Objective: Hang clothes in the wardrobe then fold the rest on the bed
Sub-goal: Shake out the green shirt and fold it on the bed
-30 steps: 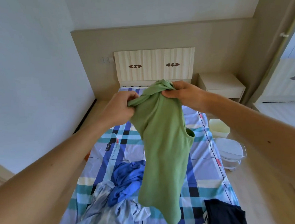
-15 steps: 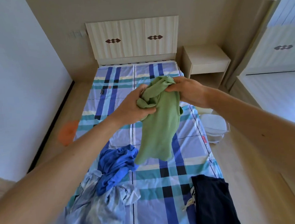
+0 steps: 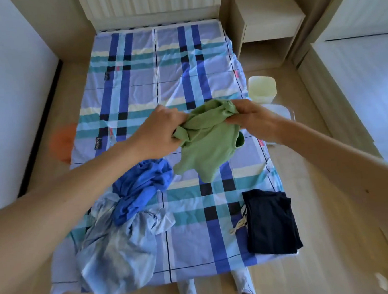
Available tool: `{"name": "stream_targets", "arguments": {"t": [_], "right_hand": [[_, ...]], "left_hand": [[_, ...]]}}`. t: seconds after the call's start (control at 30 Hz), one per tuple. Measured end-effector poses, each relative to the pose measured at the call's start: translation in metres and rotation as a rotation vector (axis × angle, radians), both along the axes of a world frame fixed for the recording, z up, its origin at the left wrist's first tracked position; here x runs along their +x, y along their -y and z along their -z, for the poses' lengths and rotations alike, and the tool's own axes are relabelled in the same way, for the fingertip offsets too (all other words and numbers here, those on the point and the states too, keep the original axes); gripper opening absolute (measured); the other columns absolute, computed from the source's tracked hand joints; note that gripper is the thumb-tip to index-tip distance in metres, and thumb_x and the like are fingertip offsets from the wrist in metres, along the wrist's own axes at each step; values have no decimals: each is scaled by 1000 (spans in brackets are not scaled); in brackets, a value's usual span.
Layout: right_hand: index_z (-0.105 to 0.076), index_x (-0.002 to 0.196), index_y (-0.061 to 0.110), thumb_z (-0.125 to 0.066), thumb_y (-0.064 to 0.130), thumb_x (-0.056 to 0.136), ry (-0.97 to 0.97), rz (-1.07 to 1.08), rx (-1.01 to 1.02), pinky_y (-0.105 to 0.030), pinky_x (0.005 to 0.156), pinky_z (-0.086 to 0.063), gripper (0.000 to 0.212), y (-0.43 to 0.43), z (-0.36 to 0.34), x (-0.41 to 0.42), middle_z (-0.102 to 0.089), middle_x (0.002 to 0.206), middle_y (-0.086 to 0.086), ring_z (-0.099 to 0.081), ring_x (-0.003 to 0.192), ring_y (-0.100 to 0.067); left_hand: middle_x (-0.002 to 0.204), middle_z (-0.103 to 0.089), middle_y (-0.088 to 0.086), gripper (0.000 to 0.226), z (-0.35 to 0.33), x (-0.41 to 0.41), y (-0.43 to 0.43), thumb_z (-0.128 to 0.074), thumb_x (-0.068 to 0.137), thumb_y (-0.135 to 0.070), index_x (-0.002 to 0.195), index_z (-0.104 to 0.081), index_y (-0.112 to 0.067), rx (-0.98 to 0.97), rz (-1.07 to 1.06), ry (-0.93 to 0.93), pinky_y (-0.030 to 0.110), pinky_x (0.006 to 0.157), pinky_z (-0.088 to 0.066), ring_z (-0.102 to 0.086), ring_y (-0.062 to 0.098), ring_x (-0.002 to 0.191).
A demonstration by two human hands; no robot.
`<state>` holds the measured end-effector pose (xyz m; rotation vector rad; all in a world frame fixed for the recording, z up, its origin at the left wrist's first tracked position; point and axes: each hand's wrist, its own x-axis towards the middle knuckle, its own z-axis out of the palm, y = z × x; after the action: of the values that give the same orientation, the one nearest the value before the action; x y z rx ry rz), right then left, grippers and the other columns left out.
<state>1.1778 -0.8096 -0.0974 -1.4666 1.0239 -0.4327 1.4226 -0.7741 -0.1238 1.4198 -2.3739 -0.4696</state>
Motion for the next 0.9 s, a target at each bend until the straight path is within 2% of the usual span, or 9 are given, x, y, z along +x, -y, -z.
{"name": "stream_targets", "arguments": {"t": [0.13, 0.2, 0.27, 0.33, 0.43, 0.53, 0.67, 0.77, 0.9], "right_hand": [[-59, 122, 14, -52, -3, 98, -141, -136, 154, -27, 93, -54, 30, -57, 87, -7, -70, 114, -7, -68, 104, -20], [-55, 119, 19, -52, -6, 98, -183, -190, 269, -5, 81, -47, 33, -92, 134, -3, -64, 103, 11, -65, 96, 5], [-55, 126, 17, -53, -5, 98, -235, -274, 358, -1, 81, -43, 35, -128, 190, -1, -60, 104, 16, -58, 99, 6], [-57, 123, 23, -55, -2, 98, -288, -325, 430, -8, 89, -45, 35, -160, 255, -1, -59, 103, 16, -52, 106, -3], [-63, 103, 29, -58, -3, 95, -335, -307, 468, -35, 101, -45, 33, -196, 333, -3, -62, 99, 11, -53, 106, -12], [-65, 122, 11, -59, -2, 94, -381, -274, 493, -31, 97, -45, 32, -208, 394, -2, -64, 111, -1, -54, 107, -14], [-67, 110, 15, -62, 8, 93, -443, -199, 420, -40, 91, -48, 19, -176, 458, 9, -70, 109, -11, -61, 103, -24], [-63, 108, 18, -63, 19, 92, -427, 12, 324, -34, 78, -44, 16, -127, 500, 25, -69, 101, -8, -63, 91, -25], [-43, 135, 18, -71, 15, 86, -498, 158, 219, -34, 86, -51, 56, -100, 558, 42, -61, 120, -2, -62, 105, -20]], "left_hand": [[65, -35, -17, 19, 86, -3, -63, -63, 74, -18, 72, -45, -24, 113, 113, 93, 27, 71, -23, -37, 11, 63], [67, -37, -16, 25, 142, -5, -100, -63, 69, -18, 72, -41, -28, 243, 134, 121, 25, 71, -24, -40, 10, 64], [68, -42, -14, 23, 202, -6, -137, -58, 68, -21, 73, -38, -31, 398, 162, 156, 24, 73, -25, -48, 14, 67], [71, -46, -12, 14, 259, -8, -173, -51, 75, -31, 74, -37, -34, 531, 171, 180, 27, 76, -28, -51, 20, 73], [77, -64, 0, 12, 319, -14, -213, -51, 79, -39, 73, -45, -31, 712, 106, 143, 29, 74, -31, -61, 28, 81], [76, -67, 6, 23, 367, -20, -230, -65, 80, -33, 68, -47, -24, 808, 24, 119, 30, 67, -31, -62, 33, 83], [68, -62, 4, 31, 413, -15, -201, -74, 76, -31, 64, -48, -21, 926, -110, 13, 32, 63, -41, -62, 32, 76], [88, -74, 0, 19, 456, -10, -154, -79, 81, -27, 91, -71, -12, 851, -335, -180, 30, 73, -50, -69, 18, 88], [115, -66, 9, 42, 533, -11, -124, -71, 83, -19, 121, -57, -10, 746, -591, -136, 41, 87, -51, -62, 31, 107]]}}
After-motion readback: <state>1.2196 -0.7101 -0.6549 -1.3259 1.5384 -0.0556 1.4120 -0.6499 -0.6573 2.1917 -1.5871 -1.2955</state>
